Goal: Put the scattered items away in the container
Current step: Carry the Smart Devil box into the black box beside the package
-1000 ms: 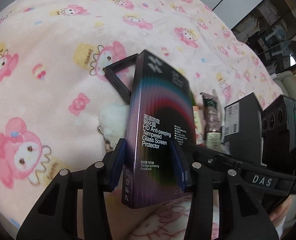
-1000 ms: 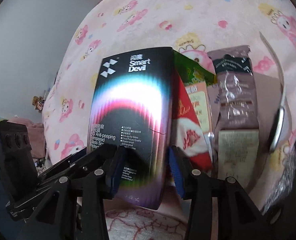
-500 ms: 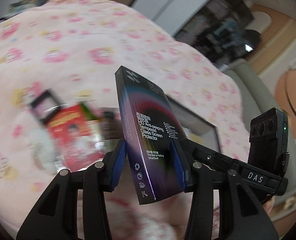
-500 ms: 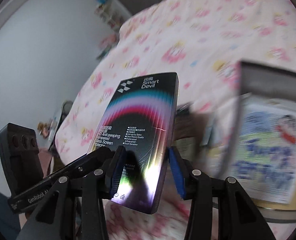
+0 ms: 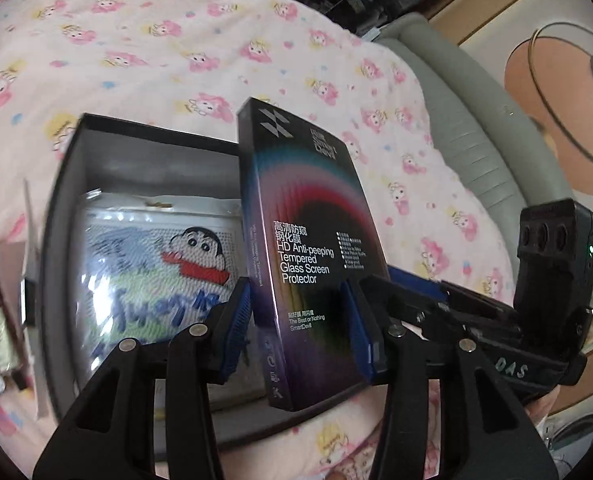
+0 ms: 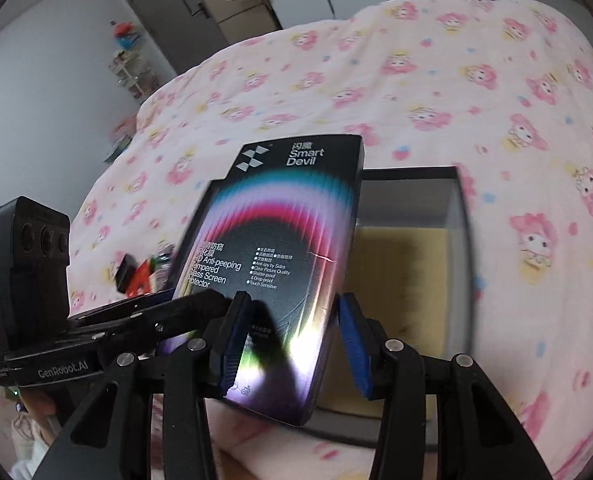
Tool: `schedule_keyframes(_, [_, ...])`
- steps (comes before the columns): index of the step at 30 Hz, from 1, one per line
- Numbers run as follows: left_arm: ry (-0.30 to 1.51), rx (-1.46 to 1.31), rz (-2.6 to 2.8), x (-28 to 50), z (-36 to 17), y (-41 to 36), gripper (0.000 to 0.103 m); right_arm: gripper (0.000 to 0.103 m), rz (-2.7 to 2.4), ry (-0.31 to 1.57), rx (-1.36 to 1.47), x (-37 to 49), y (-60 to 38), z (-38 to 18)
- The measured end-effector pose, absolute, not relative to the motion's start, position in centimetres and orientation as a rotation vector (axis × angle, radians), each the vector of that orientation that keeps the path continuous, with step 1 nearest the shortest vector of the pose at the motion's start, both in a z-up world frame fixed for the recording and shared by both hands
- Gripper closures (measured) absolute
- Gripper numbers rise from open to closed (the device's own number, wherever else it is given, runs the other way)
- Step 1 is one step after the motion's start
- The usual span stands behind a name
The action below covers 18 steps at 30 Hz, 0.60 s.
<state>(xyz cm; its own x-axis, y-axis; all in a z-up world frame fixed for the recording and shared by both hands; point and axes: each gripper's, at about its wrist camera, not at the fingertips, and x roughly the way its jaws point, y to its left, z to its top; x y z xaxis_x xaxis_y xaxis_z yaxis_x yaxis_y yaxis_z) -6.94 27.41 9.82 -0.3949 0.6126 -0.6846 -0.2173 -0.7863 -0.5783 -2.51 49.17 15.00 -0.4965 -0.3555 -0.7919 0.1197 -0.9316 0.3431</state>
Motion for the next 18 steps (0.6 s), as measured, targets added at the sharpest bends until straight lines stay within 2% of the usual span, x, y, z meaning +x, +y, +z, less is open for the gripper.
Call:
schedule_keyframes(7, [-0.564, -1.393, 2.161, -6.3, 5.6, 27.4, 0.056, 0.061, -2.419, -0.384, 1.46, -2.7, 49.9, 11.1])
schedule_keyframes(13, [-0.493, -1.451, 2.174, -6.4, 4.5, 28.0, 0.056, 0.062, -2.327, -0.46, 1.577, -3.7, 50.6, 8.4])
schedule_keyframes(18, [-0.36, -1.457, 2.225, -5.8, 4.8, 29.4, 0.056, 0.062, -2.296, -0.521, 1.575, -2.7, 51.0, 8.0])
